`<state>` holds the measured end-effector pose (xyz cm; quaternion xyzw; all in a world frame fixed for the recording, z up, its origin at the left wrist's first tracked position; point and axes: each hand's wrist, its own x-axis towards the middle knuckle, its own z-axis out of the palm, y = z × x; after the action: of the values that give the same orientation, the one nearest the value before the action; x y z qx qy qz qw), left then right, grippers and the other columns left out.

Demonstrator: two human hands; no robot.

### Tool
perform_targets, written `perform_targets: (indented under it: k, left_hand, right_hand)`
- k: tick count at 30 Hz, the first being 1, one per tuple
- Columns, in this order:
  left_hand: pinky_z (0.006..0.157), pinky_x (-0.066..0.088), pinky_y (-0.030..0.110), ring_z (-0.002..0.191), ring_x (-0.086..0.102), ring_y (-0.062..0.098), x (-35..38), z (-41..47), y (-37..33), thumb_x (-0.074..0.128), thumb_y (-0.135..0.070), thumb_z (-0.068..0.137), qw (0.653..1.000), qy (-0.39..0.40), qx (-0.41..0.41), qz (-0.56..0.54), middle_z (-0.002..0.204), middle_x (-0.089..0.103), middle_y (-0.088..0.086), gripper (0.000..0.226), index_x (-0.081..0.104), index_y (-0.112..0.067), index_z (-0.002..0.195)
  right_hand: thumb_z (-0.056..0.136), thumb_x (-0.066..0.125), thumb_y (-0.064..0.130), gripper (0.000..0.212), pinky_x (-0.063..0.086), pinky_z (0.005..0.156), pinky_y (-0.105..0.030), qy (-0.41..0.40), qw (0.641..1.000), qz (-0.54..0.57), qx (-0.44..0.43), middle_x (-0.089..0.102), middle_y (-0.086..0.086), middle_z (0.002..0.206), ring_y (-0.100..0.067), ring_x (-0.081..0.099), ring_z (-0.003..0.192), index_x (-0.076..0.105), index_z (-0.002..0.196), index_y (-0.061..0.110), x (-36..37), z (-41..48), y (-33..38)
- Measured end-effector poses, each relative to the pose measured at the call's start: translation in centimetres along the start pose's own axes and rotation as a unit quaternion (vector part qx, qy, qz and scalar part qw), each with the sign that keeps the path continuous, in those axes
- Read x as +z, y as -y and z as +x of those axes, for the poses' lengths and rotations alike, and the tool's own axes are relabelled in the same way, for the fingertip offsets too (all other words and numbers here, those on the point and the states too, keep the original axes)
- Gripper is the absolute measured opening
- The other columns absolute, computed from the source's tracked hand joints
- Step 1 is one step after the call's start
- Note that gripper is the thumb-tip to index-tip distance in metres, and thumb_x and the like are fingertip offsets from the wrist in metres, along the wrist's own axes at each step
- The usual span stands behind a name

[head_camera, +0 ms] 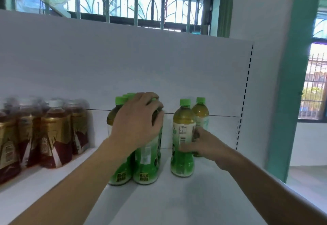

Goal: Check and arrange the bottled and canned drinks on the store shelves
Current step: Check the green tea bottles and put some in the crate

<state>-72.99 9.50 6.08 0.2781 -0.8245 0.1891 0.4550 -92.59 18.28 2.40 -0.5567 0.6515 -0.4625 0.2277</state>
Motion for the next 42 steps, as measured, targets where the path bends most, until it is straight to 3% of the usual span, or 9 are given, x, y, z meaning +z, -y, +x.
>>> perform_targets:
  k: [7, 13, 21, 25, 30, 33, 37, 39, 42]
  left_hand:
    - [0.064, 0.035, 0.021, 0.106, 0.059, 0.018, 0.2, -0.3, 0.1, 0.042, -0.035, 0.093, 0.999, -0.019, 0.018, 0.023, 0.118, 0.063, -0.001, 0.036, 0.073, -0.017, 0.088]
    - [0.057, 0.034, 0.019, 0.106, 0.059, 0.017, 0.4, -0.4, 0.2, 0.044, -0.036, 0.093, 0.999, -0.014, 0.014, 0.030, 0.118, 0.063, -0.001, 0.032, 0.071, -0.020, 0.085]
    - [0.058, 0.036, 0.020, 0.107, 0.058, 0.018, 0.6, -0.4, 0.2, 0.042, -0.035, 0.095, 0.998, -0.019, 0.022, 0.049, 0.119, 0.062, 0.001, 0.033, 0.070, -0.018, 0.088]
    - [0.067, 0.039, 0.022, 0.108, 0.058, 0.018, 0.6, -0.1, 0.3, 0.044, -0.035, 0.093, 0.999, -0.015, 0.019, 0.028, 0.120, 0.063, -0.001, 0.031, 0.071, -0.019, 0.090]
    - [0.093, 0.039, 0.032, 0.120, 0.050, 0.017, 0.1, 0.3, -0.1, 0.053, -0.032, 0.096, 1.000, 0.025, -0.013, -0.014, 0.132, 0.056, -0.005, 0.024, 0.067, -0.023, 0.113]
    - [0.107, 0.032, 0.036, 0.128, 0.043, 0.017, -0.3, 0.5, -1.0, 0.054, -0.032, 0.093, 1.000, 0.012, -0.013, -0.017, 0.137, 0.053, -0.005, 0.028, 0.066, -0.023, 0.117]
    - [0.104, 0.018, 0.018, 0.121, 0.047, 0.011, -0.4, 0.1, -4.7, 0.048, -0.033, 0.088, 0.996, -0.007, 0.066, -0.058, 0.126, 0.060, -0.006, 0.032, 0.069, -0.023, 0.110]
    - [0.101, 0.023, 0.011, 0.118, 0.049, 0.006, 0.5, -0.5, -6.9, 0.046, -0.034, 0.089, 0.989, 0.018, 0.084, -0.122, 0.125, 0.060, -0.011, 0.033, 0.069, -0.025, 0.111]
    - [0.096, 0.029, 0.003, 0.118, 0.045, -0.009, 2.6, -1.5, -9.1, 0.055, -0.032, 0.094, 0.949, 0.108, -0.036, -0.295, 0.124, 0.053, -0.025, 0.022, 0.064, -0.035, 0.114]
  right_hand:
    - [0.070, 0.090, 0.011, 0.049, 0.059, 0.090, -0.040, -0.068, 0.997, -0.038, 0.021, 0.077, 0.007, 0.101, -0.014, 0.072, 0.096, 0.067, 0.111, 0.026, 2.3, 3.1, -0.6]
    - [0.080, 0.079, 0.017, 0.042, 0.057, 0.092, -0.045, -0.119, 0.983, -0.133, 0.053, 0.070, -0.005, 0.108, -0.029, 0.067, 0.103, 0.061, 0.117, 0.014, 5.1, 9.1, -1.5]
    - [0.093, 0.064, 0.012, 0.038, 0.052, 0.099, -0.045, -0.129, 0.961, -0.240, 0.056, 0.061, -0.014, 0.124, -0.032, 0.060, 0.114, 0.050, 0.128, 0.007, 5.6, 10.3, -1.0]
    - [0.088, 0.069, 0.017, 0.037, 0.055, 0.091, -0.045, -0.151, 0.959, -0.241, -0.016, 0.064, -0.007, 0.117, -0.029, 0.064, 0.105, 0.056, 0.122, 0.014, 4.3, 8.3, -0.4]
    - [0.091, 0.069, 0.025, 0.040, 0.049, 0.083, -0.032, -0.332, 0.909, -0.196, -0.157, 0.060, 0.010, 0.115, -0.011, 0.059, 0.102, 0.058, 0.129, 0.024, 0.1, 5.8, 0.9]
    - [0.087, 0.074, 0.030, 0.061, 0.043, 0.088, -0.033, -0.375, 0.911, -0.138, -0.102, 0.053, 0.000, 0.133, -0.020, 0.050, 0.121, 0.047, 0.141, 0.021, -1.9, 6.6, -0.6]
    - [0.080, 0.082, 0.041, 0.096, 0.048, 0.100, -0.043, -0.276, 0.955, -0.101, 0.040, 0.044, -0.011, 0.146, -0.034, 0.052, 0.126, 0.026, 0.154, 0.016, -2.0, 7.8, -3.6]
    - [0.081, 0.081, 0.043, 0.081, 0.052, 0.094, -0.043, -0.263, 0.961, -0.055, 0.069, 0.056, -0.011, 0.135, -0.032, 0.060, 0.115, 0.039, 0.144, 0.014, -2.1, 8.0, -4.3]
    - [0.080, 0.078, 0.045, 0.051, 0.053, 0.083, -0.037, -0.247, 0.964, -0.069, 0.073, 0.068, -0.006, 0.111, -0.023, 0.063, 0.095, 0.058, 0.116, 0.015, -2.9, 7.5, -4.6]
